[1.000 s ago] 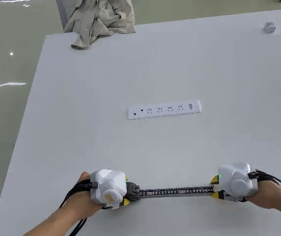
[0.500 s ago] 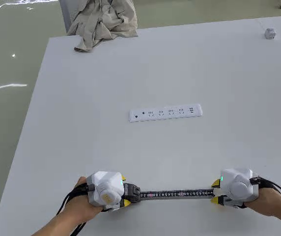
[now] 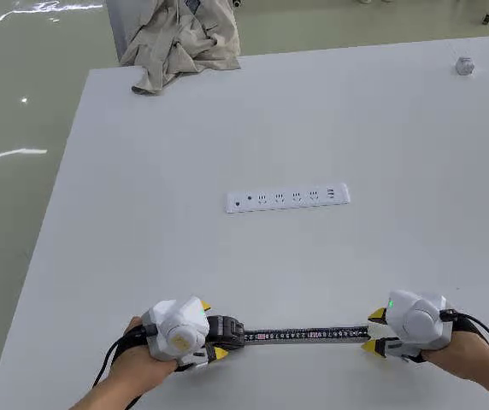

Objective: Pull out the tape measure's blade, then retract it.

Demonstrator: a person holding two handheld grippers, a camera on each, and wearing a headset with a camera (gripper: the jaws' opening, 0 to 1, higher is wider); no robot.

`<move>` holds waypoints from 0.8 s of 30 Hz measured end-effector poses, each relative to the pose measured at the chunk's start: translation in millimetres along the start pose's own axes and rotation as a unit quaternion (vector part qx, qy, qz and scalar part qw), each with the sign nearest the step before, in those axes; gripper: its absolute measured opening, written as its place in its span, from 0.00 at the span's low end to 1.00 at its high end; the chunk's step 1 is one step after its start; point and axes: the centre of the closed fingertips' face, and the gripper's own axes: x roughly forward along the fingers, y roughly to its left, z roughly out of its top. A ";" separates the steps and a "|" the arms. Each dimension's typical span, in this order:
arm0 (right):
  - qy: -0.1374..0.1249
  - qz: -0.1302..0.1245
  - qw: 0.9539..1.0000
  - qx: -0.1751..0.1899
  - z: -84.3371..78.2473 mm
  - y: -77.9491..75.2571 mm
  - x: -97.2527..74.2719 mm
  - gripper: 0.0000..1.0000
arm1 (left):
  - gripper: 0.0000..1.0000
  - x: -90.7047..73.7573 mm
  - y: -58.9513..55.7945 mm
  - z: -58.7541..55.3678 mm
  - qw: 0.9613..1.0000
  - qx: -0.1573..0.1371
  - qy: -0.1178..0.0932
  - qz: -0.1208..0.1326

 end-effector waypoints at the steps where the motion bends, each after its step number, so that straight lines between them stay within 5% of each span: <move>1: -0.001 -0.001 1.000 0.002 0.6 0.7 -0.4 0.33 | 0.50 -0.6 -0.1 0.0 1.000 -0.005 -0.002 0.002; 13: -0.010 -0.013 0.999 0.029 5.9 8.0 -1.7 0.39 | 0.60 -12.9 -5.5 -8.0 0.997 -0.070 -0.015 0.037; 24: -0.017 -0.030 0.997 0.064 8.3 19.7 -6.7 0.46 | 0.65 -22.1 -12.3 -14.6 0.989 -0.128 -0.032 0.065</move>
